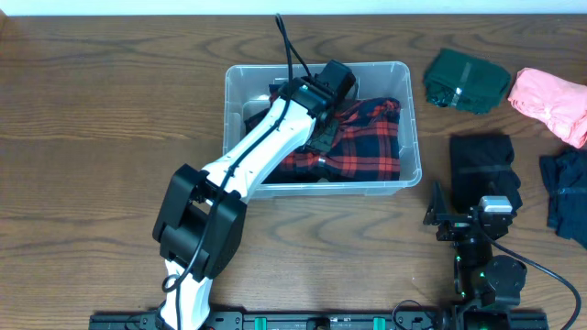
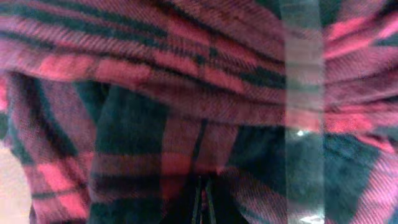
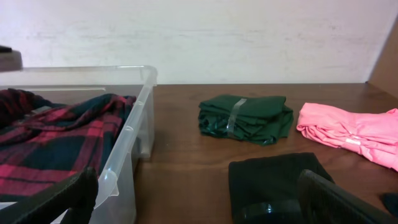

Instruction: Pack container

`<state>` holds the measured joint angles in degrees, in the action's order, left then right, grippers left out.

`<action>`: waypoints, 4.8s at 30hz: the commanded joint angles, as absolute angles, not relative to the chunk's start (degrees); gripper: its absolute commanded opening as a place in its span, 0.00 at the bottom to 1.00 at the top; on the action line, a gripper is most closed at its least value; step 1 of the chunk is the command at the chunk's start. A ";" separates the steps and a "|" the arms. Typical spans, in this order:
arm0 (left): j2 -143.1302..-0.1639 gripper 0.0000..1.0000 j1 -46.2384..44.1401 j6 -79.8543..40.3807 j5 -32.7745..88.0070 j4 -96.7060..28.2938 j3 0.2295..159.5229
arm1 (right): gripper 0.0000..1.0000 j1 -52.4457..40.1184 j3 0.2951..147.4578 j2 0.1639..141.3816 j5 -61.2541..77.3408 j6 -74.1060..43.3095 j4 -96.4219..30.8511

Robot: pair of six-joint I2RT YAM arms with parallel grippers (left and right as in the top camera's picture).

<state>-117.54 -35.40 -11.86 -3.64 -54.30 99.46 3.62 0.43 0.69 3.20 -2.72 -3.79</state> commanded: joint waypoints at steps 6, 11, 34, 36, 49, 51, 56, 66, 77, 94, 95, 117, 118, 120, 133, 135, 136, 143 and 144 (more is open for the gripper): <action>-107.28 0.25 -30.87 -10.76 -2.15 -62.63 112.42 | 0.99 2.92 0.32 0.30 3.25 -2.09 -4.03; -97.82 0.70 -23.00 -10.79 -2.33 -67.35 113.45 | 0.99 2.92 0.32 0.30 3.25 -2.09 -4.03; -90.61 0.98 5.89 -10.81 -6.24 -70.54 111.55 | 0.99 2.92 0.32 0.30 3.25 -2.07 -3.55; -90.61 0.98 7.20 -10.81 -6.24 -71.42 111.53 | 0.99 2.94 0.32 0.30 2.92 -2.04 -2.13; -90.61 0.98 8.08 -10.81 -6.24 -71.79 111.55 | 0.99 4.32 17.72 15.46 9.52 -5.10 1.74; -90.61 0.98 8.08 -10.81 -6.24 -71.79 111.53 | 0.99 5.23 25.93 24.34 10.28 -5.08 -1.91; -90.61 0.98 8.08 -10.81 -6.24 -71.79 111.55 | 0.99 9.85 50.35 50.83 18.55 -5.08 -13.72; -90.61 0.98 8.08 -10.81 -6.24 -71.79 111.53 | 0.99 16.45 69.32 79.22 31.48 -8.08 -18.94; -90.61 0.98 8.08 -10.81 -6.24 -71.79 111.55 | 0.99 26.17 69.32 96.77 31.81 -9.74 -15.18; -90.61 0.98 8.08 -10.81 -6.24 -71.81 111.53 | 0.97 27.42 69.32 113.49 26.24 -28.16 -2.28; -90.61 0.98 8.08 -10.81 -6.24 -71.79 111.53 | 0.98 27.42 69.32 113.84 25.89 -28.64 -1.89; -90.61 0.98 8.08 -10.81 -6.24 -71.79 111.55 | 0.89 22.79 69.32 123.90 24.16 -34.24 12.53; -90.61 0.98 8.08 -10.81 -6.24 -71.79 111.55 | 0.86 22.46 69.32 123.90 24.12 -34.24 13.39; -90.61 0.98 8.08 -10.81 -6.24 -71.79 111.53 | 0.79 21.78 69.32 123.92 23.55 -34.26 14.63; -90.61 0.98 8.08 -10.81 -6.24 -71.79 111.53 | 0.01 20.12 70.76 122.37 26.13 -32.18 17.87; -90.61 0.98 8.08 -10.81 -6.24 -71.79 111.55 | 0.01 20.51 71.81 120.49 29.26 -32.05 17.43; -90.61 0.98 8.08 -10.81 -6.24 -71.79 111.53 | 0.01 20.62 72.07 119.63 30.04 -32.05 17.26; -90.61 0.98 8.08 -10.81 -6.24 -71.79 111.53 | 0.01 20.93 72.60 108.55 35.75 -32.08 16.10; -90.61 0.98 8.08 -10.81 -6.24 -71.79 111.53 | 0.01 20.93 72.60 106.63 36.42 -32.08 15.55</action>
